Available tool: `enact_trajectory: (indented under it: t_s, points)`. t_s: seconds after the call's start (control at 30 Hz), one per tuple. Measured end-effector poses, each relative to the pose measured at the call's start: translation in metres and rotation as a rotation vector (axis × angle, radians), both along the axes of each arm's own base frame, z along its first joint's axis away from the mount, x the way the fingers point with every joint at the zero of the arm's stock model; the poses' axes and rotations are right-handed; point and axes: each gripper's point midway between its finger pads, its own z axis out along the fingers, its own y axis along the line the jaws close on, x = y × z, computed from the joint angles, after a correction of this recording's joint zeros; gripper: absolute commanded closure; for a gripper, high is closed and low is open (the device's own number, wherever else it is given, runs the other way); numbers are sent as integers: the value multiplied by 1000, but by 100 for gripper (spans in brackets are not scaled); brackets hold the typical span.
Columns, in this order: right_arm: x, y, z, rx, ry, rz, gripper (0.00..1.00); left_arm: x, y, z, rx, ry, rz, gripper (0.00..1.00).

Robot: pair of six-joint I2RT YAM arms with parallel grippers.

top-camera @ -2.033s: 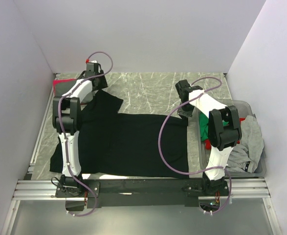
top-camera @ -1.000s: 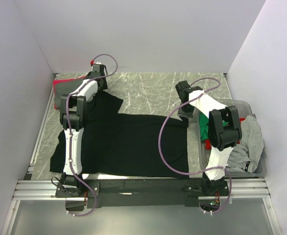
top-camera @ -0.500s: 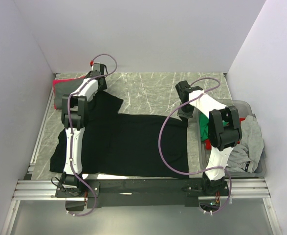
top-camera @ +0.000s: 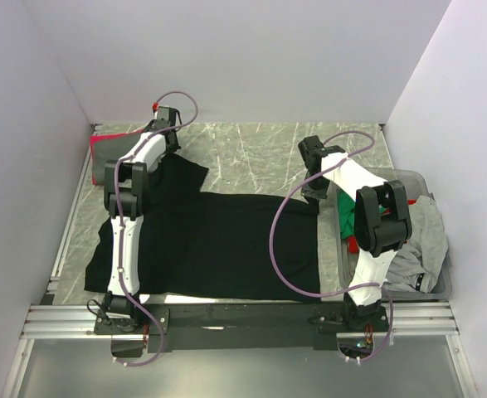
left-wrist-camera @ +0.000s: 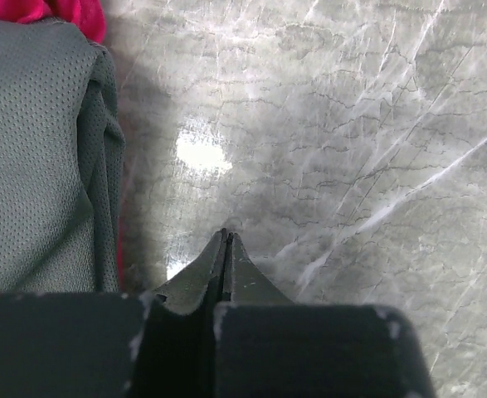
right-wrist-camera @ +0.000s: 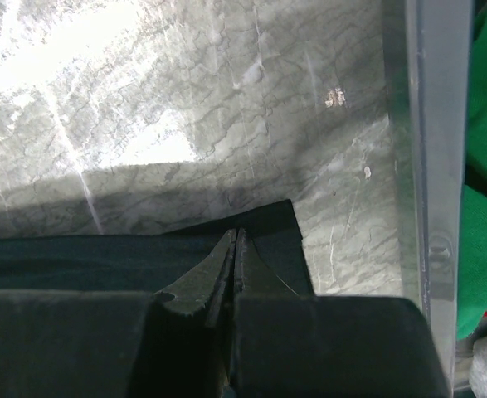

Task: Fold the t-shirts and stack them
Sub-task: Fold the tshirt

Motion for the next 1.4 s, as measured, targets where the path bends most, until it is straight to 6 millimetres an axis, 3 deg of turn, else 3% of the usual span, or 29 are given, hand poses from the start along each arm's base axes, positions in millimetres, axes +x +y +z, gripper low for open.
enact_trajectory:
  t_s: [0.37,0.6,1.0,1.23,1.4]
  points:
    - [5,1,8,-1,-16,-1,100,-2,-10,4,-90,-22,-7,100]
    - [22,2,25,-2,-63,-4,100,6,-17,24,-183,-72,-1,100]
    - [53,1,30,-12,-72,-20,100,26,-13,55,-275,-169,-40,100]
    - [74,-6,47,-12,-108,-40,100,35,-21,83,-348,-240,-97,100]
    - [79,-11,53,-10,-125,-42,100,16,-27,125,-411,-308,-164,100]
